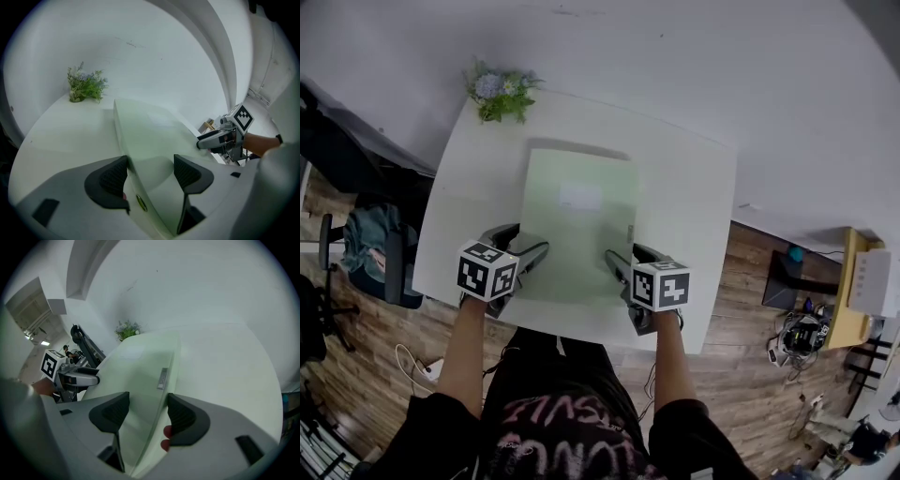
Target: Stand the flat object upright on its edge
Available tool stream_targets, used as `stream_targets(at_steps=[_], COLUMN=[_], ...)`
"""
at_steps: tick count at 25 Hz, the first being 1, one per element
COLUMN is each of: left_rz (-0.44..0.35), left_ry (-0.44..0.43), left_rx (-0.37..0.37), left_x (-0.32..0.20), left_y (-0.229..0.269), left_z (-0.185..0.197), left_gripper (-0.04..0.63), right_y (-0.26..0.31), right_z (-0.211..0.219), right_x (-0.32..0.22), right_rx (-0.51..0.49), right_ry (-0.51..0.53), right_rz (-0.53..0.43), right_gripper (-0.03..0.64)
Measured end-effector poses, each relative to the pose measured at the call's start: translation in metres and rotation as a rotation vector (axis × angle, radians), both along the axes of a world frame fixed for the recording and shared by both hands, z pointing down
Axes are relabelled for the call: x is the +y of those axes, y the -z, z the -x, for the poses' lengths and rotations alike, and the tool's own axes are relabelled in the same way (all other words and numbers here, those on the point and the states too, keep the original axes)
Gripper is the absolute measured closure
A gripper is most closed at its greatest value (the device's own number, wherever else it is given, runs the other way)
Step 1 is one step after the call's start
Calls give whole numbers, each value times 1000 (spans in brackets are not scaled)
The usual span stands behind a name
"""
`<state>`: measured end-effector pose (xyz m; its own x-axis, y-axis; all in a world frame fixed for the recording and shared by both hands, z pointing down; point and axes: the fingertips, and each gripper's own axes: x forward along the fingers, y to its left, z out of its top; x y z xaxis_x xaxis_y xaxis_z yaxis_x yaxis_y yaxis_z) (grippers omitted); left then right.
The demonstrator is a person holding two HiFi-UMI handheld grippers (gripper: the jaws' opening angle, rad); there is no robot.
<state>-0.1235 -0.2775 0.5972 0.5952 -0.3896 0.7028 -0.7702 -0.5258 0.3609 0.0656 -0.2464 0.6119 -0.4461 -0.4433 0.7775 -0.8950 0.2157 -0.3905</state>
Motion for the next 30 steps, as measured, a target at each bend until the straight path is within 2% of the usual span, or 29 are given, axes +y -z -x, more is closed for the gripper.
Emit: stream_targets(at_steps=[4,13,22,30], left_rz=[-38,-177,-351,-494], left_ry=[-6,-20,-30,-2], left_rx=[-6,-21,-35,2], left_x=[-3,-27,-65,-91], left_y=[7,35,69,98], left_z=[-1,-2,-7,-11], left_gripper=[268,272,281,297], right_y=[7,34,66,84], right_z=[1,0,-4,-9], right_x=[-2,-26,-63,-86], right_rx=[12,66,149,168], right_ry=[0,3,2,-31], right_rz=[-44,-201,-379,-510], right_gripper=[341,342,342,342])
